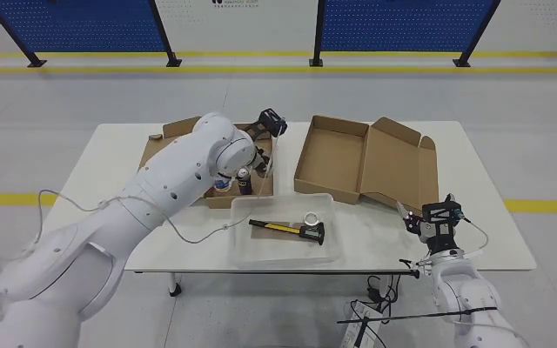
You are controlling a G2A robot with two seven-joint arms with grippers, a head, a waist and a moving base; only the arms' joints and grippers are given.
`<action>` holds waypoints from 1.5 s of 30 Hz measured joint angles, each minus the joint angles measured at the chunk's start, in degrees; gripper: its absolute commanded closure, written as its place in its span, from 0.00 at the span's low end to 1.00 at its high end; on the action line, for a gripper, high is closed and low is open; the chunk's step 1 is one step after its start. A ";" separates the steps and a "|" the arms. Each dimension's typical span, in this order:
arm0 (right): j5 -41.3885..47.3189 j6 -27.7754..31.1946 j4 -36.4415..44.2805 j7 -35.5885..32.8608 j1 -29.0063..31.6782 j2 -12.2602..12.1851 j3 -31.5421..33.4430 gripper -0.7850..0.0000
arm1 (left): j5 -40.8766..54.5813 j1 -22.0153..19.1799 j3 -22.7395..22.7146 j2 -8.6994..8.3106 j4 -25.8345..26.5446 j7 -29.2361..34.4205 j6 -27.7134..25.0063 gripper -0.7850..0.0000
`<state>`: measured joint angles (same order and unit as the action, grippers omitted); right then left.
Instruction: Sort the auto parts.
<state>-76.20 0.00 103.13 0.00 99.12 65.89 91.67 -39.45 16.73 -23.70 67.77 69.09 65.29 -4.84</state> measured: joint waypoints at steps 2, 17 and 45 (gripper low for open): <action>0.00 0.00 0.00 0.00 0.00 0.00 0.00 0.00 | -0.15 -0.57 0.43 0.88 -1.92 0.30 -0.28 1.00; 0.00 0.00 0.00 0.00 0.00 0.00 0.00 0.00 | 1.73 -1.26 4.36 8.25 -15.44 -0.25 -2.86 1.00; 0.00 0.00 0.00 0.00 0.00 0.00 0.00 0.00 | 0.56 -2.51 5.39 17.52 -34.44 -2.37 -9.35 1.00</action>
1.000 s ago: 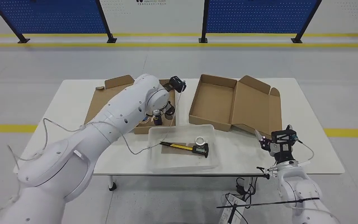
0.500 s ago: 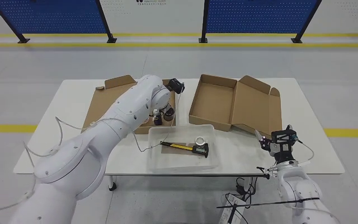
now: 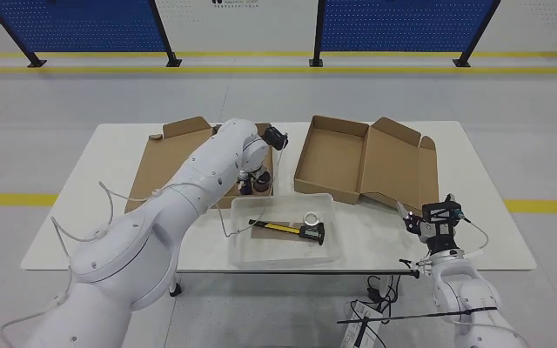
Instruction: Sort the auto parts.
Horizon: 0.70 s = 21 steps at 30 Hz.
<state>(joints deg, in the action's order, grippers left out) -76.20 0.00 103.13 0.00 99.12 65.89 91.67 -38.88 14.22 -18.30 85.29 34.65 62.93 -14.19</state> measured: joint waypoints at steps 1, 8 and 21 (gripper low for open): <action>0.00 0.00 0.00 0.00 0.00 0.00 0.00 0.00 | -0.04 -0.01 -0.02 0.31 -0.56 -0.02 -0.27 1.00; 0.00 0.00 0.00 0.00 0.00 0.00 0.00 0.00 | -0.32 0.03 -0.15 1.95 -3.84 -0.16 -1.66 0.98; 0.00 0.00 0.00 0.00 0.00 0.00 0.00 0.00 | -1.40 -0.05 -0.60 4.35 -8.56 -0.84 -3.43 0.00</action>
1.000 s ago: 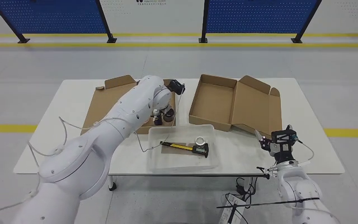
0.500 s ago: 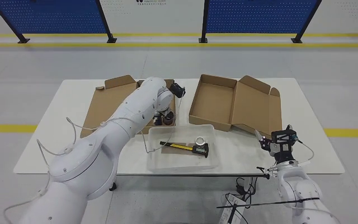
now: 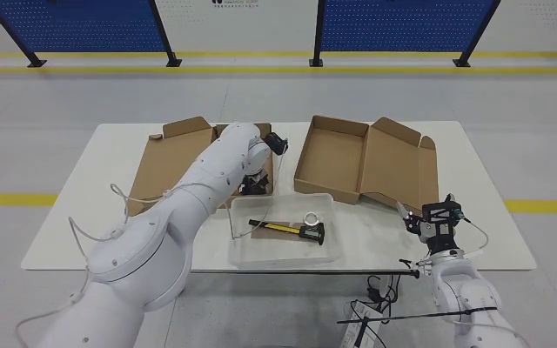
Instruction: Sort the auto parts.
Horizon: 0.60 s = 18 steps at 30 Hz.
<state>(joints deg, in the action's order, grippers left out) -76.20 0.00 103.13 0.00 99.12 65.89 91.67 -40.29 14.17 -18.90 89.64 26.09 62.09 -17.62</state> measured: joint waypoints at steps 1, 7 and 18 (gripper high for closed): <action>0.00 0.00 0.00 0.00 0.00 0.00 0.00 0.00 | -0.11 -0.08 -0.08 0.18 -0.30 -0.08 -0.06 0.00; 0.00 0.00 0.00 0.00 0.00 0.00 0.00 0.00 | -0.66 -0.88 -0.61 0.90 -1.09 -0.41 -0.47 0.00; 0.00 0.00 0.00 0.00 0.00 0.00 0.00 0.00 | -2.26 -4.12 -2.61 0.67 2.22 -0.48 -1.04 0.00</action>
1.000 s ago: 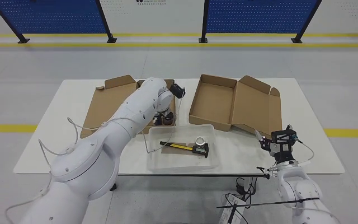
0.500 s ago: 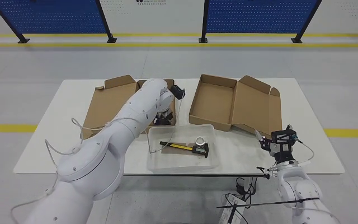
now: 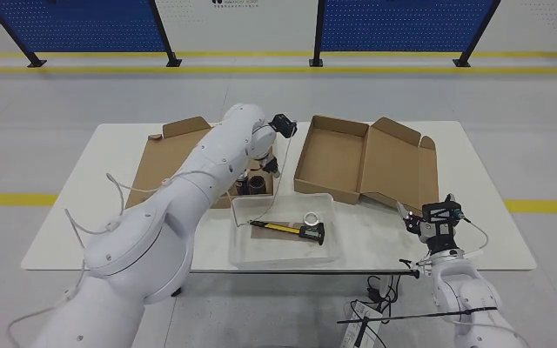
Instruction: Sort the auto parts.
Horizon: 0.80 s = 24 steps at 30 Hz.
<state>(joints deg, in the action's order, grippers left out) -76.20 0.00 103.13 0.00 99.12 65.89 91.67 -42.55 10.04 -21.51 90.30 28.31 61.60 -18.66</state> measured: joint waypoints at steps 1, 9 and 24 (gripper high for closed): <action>0.00 0.00 0.00 0.00 0.00 0.00 0.00 0.00 | -0.47 -0.21 -0.26 -0.24 0.74 -0.10 0.14 0.00; 0.00 0.00 0.00 0.00 0.00 0.00 0.00 0.00 | -3.15 -0.32 -3.53 -3.40 9.44 -0.33 1.06 0.00; 0.00 0.00 0.00 0.00 0.00 0.00 0.00 0.00 | -22.27 17.53 -20.60 -16.69 49.05 6.06 14.56 0.00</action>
<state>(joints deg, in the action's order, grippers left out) -76.20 0.00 103.13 0.00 99.12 65.89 91.67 -64.82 27.57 -42.12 73.62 77.36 67.66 -4.10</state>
